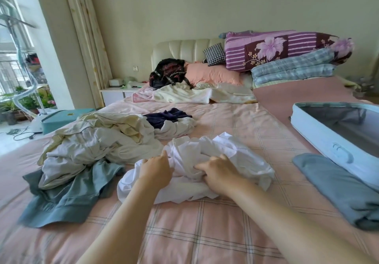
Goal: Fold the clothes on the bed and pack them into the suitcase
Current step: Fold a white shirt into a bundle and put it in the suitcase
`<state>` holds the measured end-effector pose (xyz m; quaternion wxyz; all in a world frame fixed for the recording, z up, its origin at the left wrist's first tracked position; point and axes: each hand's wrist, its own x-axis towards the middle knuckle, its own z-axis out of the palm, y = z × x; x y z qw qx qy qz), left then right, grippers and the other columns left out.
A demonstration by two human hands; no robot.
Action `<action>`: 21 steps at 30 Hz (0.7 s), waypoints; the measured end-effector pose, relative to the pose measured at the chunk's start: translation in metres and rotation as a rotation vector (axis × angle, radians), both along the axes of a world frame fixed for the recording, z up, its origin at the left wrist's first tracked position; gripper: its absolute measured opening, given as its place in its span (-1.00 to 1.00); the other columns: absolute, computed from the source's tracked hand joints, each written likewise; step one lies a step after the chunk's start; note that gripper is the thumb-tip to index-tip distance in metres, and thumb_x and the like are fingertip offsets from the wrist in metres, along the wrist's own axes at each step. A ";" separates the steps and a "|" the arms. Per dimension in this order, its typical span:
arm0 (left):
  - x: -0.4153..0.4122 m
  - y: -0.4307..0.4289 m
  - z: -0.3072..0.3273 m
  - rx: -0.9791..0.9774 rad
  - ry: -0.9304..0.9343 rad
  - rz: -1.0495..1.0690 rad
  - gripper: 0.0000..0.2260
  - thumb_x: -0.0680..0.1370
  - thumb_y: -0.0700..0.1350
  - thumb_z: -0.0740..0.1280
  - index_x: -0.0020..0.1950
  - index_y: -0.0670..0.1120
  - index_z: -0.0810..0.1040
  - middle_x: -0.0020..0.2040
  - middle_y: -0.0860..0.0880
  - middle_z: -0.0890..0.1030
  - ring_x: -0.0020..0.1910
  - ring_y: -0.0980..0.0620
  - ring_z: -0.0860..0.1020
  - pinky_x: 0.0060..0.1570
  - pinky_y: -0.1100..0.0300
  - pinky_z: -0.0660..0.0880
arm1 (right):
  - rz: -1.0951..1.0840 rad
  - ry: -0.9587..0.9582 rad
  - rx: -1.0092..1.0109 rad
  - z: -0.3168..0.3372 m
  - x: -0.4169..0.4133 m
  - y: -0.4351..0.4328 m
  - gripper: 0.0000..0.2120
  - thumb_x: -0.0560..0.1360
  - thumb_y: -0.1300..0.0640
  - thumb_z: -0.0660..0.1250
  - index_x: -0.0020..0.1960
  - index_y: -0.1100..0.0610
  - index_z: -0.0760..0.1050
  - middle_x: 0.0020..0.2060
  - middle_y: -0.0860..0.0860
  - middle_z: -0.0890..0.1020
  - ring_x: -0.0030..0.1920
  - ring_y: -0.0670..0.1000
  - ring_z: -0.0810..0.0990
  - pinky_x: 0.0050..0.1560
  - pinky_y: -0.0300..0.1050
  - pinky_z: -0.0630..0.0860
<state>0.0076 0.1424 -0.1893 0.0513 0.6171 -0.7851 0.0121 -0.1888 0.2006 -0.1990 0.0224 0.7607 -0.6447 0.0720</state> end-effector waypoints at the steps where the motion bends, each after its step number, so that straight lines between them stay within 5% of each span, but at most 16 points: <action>1: 0.000 -0.001 0.000 -0.037 0.049 -0.020 -0.67 0.63 0.01 0.22 0.37 -0.05 0.39 0.18 -0.10 0.60 0.19 -0.15 0.53 0.16 0.04 0.35 | 0.012 -0.021 -0.040 0.001 -0.005 0.000 -0.59 0.53 0.11 0.13 0.27 -0.16 0.59 0.12 0.06 0.64 0.17 0.18 0.47 0.20 -0.04 0.30; 2: 0.000 -0.002 0.001 -0.043 0.134 -0.049 -0.86 0.60 -0.05 0.24 0.10 -0.03 0.52 0.05 -0.09 0.63 0.08 -0.16 0.55 0.01 0.06 0.38 | 0.017 -0.053 -0.123 0.003 -0.011 0.001 -0.59 0.47 0.12 0.13 0.14 -0.14 0.65 0.03 0.03 0.68 0.10 0.17 0.50 0.12 -0.04 0.29; 4: -0.002 0.000 0.007 -0.052 0.315 -0.107 -0.80 0.56 -0.13 0.25 -0.28 -0.06 0.46 -0.23 -0.06 0.57 -0.13 -0.17 0.53 -0.25 0.10 0.36 | -0.021 -0.085 -0.353 0.014 -0.027 0.003 -0.70 0.30 0.16 0.18 -0.18 -0.01 0.68 -0.27 0.01 0.68 -0.12 0.19 0.56 -0.07 -0.04 0.28; 7: -0.010 0.010 0.023 -0.117 0.403 -0.221 -0.83 0.57 -0.13 0.24 -0.11 -0.13 0.61 -0.18 -0.05 0.62 -0.15 -0.12 0.54 -0.19 0.02 0.51 | -0.213 0.036 -0.570 0.034 -0.062 0.027 -0.91 0.18 0.22 0.26 -0.41 0.08 0.51 -0.43 0.02 0.55 -0.29 0.16 0.51 -0.20 -0.06 0.24; 10: -0.026 0.034 0.042 -0.161 0.373 -0.329 -0.81 0.60 -0.10 0.22 0.07 0.06 0.62 -0.03 0.07 0.62 -0.06 -0.04 0.54 -0.13 0.08 0.52 | -0.540 0.233 -0.294 0.047 -0.102 0.056 -0.85 0.40 0.17 0.31 -0.08 0.06 0.61 -0.05 0.01 0.61 0.07 0.14 0.49 0.05 0.02 0.34; 12: -0.041 0.054 0.049 -0.124 0.307 -0.393 -0.77 0.62 -0.09 0.20 0.14 0.14 0.59 0.01 0.10 0.61 -0.01 -0.03 0.55 -0.11 0.12 0.49 | -0.656 0.185 -0.112 0.049 -0.120 0.072 -0.68 0.47 0.12 0.27 0.22 0.01 0.54 0.21 0.02 0.53 0.27 0.12 0.41 0.24 0.03 0.33; 16: -0.077 0.095 0.052 0.200 0.193 -0.569 -0.76 0.63 -0.05 0.22 0.20 0.20 0.58 -0.02 0.09 0.57 -0.07 0.07 0.51 -0.10 0.22 0.40 | -0.270 -0.254 -0.256 0.054 -0.117 0.096 -0.24 0.36 0.06 0.16 0.57 0.02 0.21 0.54 0.03 0.26 0.52 0.10 0.24 0.43 0.08 0.26; 19: -0.102 0.122 0.041 0.484 0.096 -0.726 -0.69 0.60 -0.04 0.30 0.32 0.23 0.53 0.19 0.13 0.59 0.01 0.17 0.49 0.01 0.35 0.37 | -0.028 -0.121 -0.074 0.056 -0.096 0.111 -0.25 0.42 -0.13 0.02 0.62 -0.16 0.04 0.62 -0.04 0.01 0.58 0.00 0.08 0.52 -0.02 0.10; 21: -0.109 0.130 0.034 0.695 0.107 -0.769 -0.65 0.57 -0.04 0.37 0.34 0.21 0.53 0.22 0.15 0.62 0.11 0.16 0.55 0.17 0.35 0.41 | -0.038 0.035 0.039 0.045 -0.089 0.107 -0.33 0.55 -0.05 0.09 0.62 -0.23 -0.05 0.63 -0.03 0.00 0.58 0.03 0.11 0.51 0.03 0.10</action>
